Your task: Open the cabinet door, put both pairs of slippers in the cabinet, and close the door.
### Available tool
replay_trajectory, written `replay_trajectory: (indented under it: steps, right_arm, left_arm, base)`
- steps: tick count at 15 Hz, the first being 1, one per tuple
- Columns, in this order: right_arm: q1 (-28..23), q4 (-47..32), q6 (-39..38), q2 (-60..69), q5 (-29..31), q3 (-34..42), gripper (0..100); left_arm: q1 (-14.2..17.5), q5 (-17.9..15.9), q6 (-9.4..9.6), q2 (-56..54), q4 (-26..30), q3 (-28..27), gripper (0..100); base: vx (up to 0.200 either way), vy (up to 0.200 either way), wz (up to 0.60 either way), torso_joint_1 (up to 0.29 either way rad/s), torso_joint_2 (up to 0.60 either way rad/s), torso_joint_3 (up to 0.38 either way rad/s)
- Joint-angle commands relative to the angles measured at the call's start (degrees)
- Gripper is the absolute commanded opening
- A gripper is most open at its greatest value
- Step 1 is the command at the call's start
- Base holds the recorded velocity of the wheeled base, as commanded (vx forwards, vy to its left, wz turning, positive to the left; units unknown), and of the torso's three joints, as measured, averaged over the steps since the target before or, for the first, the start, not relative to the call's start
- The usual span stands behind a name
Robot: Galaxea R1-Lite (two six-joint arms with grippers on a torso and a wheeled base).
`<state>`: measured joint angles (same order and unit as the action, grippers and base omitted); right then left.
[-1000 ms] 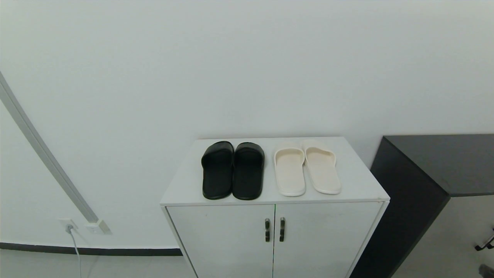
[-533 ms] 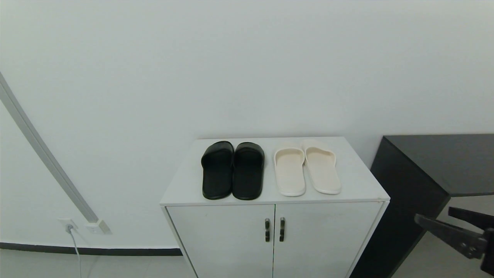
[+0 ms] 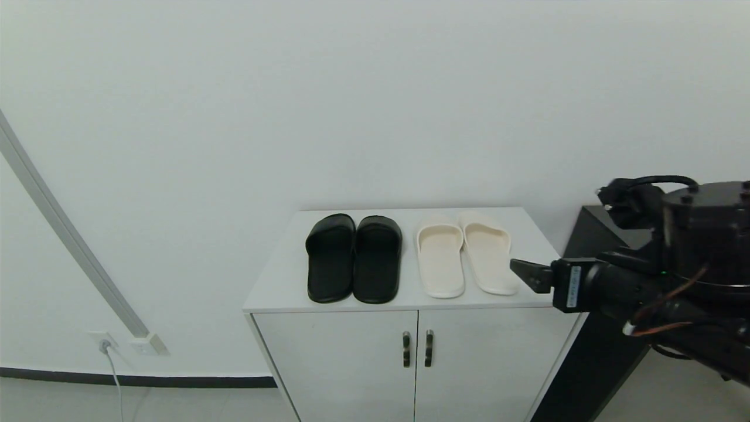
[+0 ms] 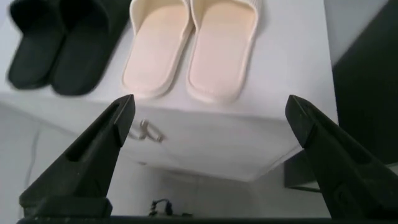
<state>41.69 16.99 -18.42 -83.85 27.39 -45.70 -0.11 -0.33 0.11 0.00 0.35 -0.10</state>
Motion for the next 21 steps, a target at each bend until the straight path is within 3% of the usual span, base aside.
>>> replay_trajectory:
  steps: [1,7,11,21]
  right_arm:
    - [1.1,0.3,0.0,-10.1,3.8,-6.6,100]
    - [0.7,6.3,0.1,-23.9,7.2,-15.7,100]
    - [-3.5,11.5,0.7,-33.7,7.2,-21.5,100]
    - [-9.3,16.0,9.5,-48.0,1.2,-38.1,100]
  left_arm:
    - [0.0,0.0,-0.02,0.0,0.0,0.0,0]
    - [0.0,0.0,-0.02,0.1,-0.1,0.0,0]
    - [0.0,0.0,-0.02,0.0,0.0,0.0,0]
    - [0.0,0.0,-0.02,0.0,0.0,0.0,0]
  base:
    - [0.0,0.0,0.0,0.0,0.0,0.0]
    - [0.0,0.0,0.0,0.0,0.0,0.0]
    - [0.0,0.0,0.0,0.0,0.0,0.0]
    - [0.0,0.0,0.0,0.0,0.0,0.0]
